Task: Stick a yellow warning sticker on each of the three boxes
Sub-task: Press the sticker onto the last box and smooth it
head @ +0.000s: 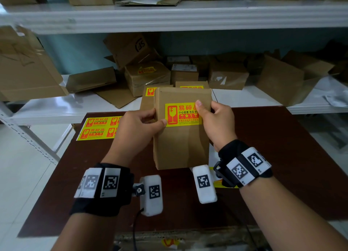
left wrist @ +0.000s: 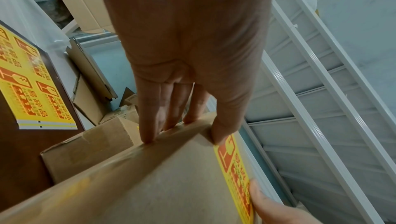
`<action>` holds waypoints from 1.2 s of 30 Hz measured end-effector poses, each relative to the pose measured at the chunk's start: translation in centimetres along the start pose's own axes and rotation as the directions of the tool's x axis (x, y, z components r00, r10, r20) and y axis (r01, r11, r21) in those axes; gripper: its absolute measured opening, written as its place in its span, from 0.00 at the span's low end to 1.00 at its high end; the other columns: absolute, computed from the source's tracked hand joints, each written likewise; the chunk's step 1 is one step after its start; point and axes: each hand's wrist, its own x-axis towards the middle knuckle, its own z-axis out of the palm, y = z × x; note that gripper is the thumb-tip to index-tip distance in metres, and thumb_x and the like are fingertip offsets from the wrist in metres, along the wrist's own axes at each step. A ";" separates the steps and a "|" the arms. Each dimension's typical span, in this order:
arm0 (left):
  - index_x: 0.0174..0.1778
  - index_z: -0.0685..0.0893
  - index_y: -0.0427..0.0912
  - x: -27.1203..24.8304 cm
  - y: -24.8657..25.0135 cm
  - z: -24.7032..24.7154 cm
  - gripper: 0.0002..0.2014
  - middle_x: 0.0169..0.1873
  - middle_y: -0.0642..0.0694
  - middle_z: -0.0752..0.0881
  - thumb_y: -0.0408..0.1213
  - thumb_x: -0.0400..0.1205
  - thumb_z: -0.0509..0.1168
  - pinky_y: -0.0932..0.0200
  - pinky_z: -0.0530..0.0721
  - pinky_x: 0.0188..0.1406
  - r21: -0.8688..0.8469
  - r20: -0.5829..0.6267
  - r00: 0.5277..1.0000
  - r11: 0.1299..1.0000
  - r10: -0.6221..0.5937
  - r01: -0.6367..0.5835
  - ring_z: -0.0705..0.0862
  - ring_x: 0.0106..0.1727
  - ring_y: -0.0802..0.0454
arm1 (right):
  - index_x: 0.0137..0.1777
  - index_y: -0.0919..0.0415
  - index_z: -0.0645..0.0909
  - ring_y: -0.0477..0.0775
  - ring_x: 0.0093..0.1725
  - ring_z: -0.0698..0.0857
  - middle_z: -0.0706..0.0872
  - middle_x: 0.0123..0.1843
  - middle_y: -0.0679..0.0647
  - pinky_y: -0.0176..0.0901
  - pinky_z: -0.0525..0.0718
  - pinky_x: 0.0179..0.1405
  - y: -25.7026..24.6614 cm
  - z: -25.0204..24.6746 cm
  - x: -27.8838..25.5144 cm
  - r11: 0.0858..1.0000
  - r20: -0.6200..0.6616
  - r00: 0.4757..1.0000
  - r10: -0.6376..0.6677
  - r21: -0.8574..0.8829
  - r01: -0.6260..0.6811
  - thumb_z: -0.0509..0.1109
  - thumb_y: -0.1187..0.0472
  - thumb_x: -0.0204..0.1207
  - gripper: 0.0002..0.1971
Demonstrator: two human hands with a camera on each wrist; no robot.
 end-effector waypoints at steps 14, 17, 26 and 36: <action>0.57 0.76 0.51 0.7 0.0 0.8 0.30 0.40 0.62 0.79 0.72 0.72 0.67 0.58 0.77 0.36 0.245 -0.112 0.987 0.959 -0.118 0.142 0.79 0.41 0.63 | 0.66 0.49 0.89 0.38 0.53 0.90 0.94 0.53 0.42 0.47 0.91 0.52 0.3 1.3 -1.3 0.985 0.039 0.991 -0.124 -0.113 0.128 0.70 0.24 0.66 0.37; 0.48 0.80 0.44 0.8 -0.3 0.3 0.30 0.37 0.53 0.83 0.72 0.75 0.64 0.52 0.80 0.34 0.332 -0.204 0.976 0.932 -0.082 0.148 0.81 0.39 0.54 | 0.68 0.49 0.88 0.38 0.56 0.90 0.94 0.57 0.44 0.47 0.91 0.54 0.2 1.5 -1.6 0.987 0.062 0.993 -0.105 -0.112 0.112 0.68 0.18 0.61 0.44; 0.33 0.83 0.38 0.8 -0.5 0.1 0.29 0.27 0.44 0.82 0.58 0.88 0.57 0.55 0.68 0.28 0.333 -0.214 0.977 0.940 0.004 0.069 0.81 0.32 0.48 | 0.67 0.51 0.89 0.37 0.50 0.91 0.95 0.51 0.43 0.47 0.92 0.52 0.2 0.8 -1.9 0.997 0.064 0.996 -0.065 -0.046 0.068 0.73 0.34 0.73 0.29; 0.36 0.81 0.44 0.5 0.4 0.3 0.23 0.33 0.50 0.83 0.54 0.90 0.54 0.56 0.73 0.33 0.236 -0.178 0.984 0.971 -0.001 0.044 0.82 0.38 0.54 | 0.68 0.52 0.88 0.35 0.52 0.90 0.94 0.52 0.41 0.43 0.91 0.55 -0.2 0.3 -1.6 0.997 0.025 0.998 -0.058 -0.039 0.059 0.74 0.37 0.76 0.26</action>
